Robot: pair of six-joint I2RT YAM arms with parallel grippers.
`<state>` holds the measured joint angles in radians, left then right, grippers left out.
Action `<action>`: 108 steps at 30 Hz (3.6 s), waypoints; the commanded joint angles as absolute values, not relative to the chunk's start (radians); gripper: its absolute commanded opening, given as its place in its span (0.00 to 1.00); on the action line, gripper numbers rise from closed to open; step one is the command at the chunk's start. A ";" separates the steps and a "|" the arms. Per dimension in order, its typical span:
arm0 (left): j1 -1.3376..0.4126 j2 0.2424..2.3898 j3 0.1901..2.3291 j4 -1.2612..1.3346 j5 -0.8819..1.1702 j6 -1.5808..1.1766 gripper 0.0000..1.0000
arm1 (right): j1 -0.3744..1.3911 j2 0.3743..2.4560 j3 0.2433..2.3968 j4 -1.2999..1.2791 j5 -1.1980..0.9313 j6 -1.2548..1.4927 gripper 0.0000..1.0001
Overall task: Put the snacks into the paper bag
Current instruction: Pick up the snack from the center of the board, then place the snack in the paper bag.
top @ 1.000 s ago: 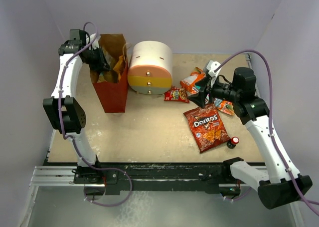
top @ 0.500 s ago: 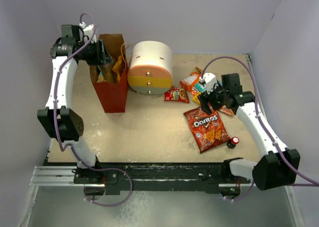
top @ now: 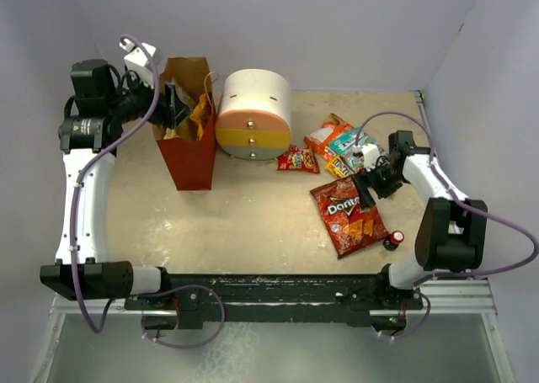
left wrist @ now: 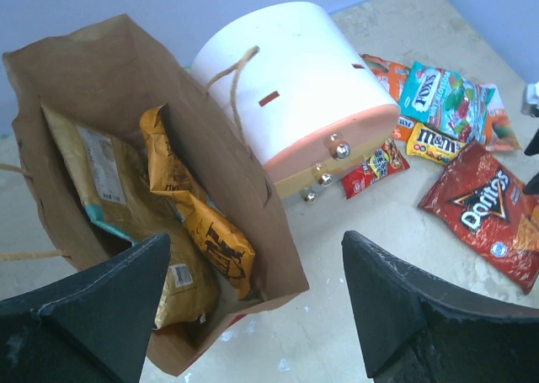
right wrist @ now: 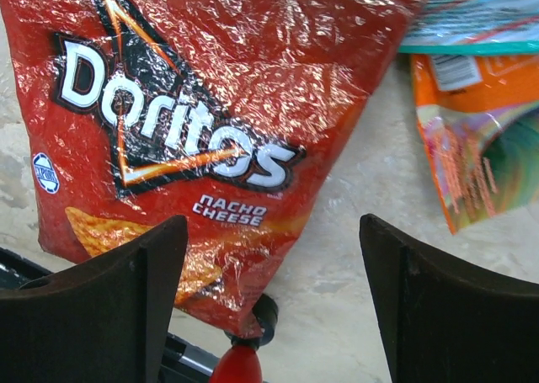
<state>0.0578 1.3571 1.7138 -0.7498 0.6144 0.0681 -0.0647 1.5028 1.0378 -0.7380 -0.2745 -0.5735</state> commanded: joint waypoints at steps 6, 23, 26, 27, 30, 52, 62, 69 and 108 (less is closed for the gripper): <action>0.033 1.228 1.502 -0.621 0.719 0.180 0.90 | -0.076 1.666 1.083 -0.781 -0.451 -0.626 0.80; 0.013 1.130 1.318 -0.551 0.754 0.171 0.92 | -0.081 1.781 1.160 -0.831 -0.645 -0.673 0.22; 0.007 1.112 1.304 -0.547 0.769 0.182 0.92 | -0.081 1.778 1.183 -0.861 -0.683 -0.690 0.04; 0.005 1.110 1.302 -0.547 0.776 0.186 0.92 | -0.081 1.772 1.190 -0.868 -0.694 -0.699 0.00; -0.001 1.104 1.298 -0.551 0.804 0.200 0.92 | -0.081 1.746 1.210 -0.898 -0.733 -0.730 0.00; -0.296 1.197 1.241 -0.517 0.906 0.319 0.85 | -0.081 1.405 1.288 -0.860 -1.024 -0.688 0.00; -0.444 1.306 1.218 -0.346 0.896 0.193 0.86 | -0.081 1.215 1.311 -0.575 -1.094 -0.409 0.00; -0.471 1.380 1.254 -0.198 0.914 0.084 0.86 | -0.081 1.155 1.369 -0.392 -1.148 -0.238 0.00; -0.517 1.766 1.313 1.074 1.007 -0.940 0.29 | 0.000 1.068 1.283 0.011 -1.111 0.171 0.00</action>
<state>-0.5121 1.8229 1.2980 0.9688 0.9710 -0.9169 -0.0055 1.0889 1.3029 -0.0555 -1.1179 0.1585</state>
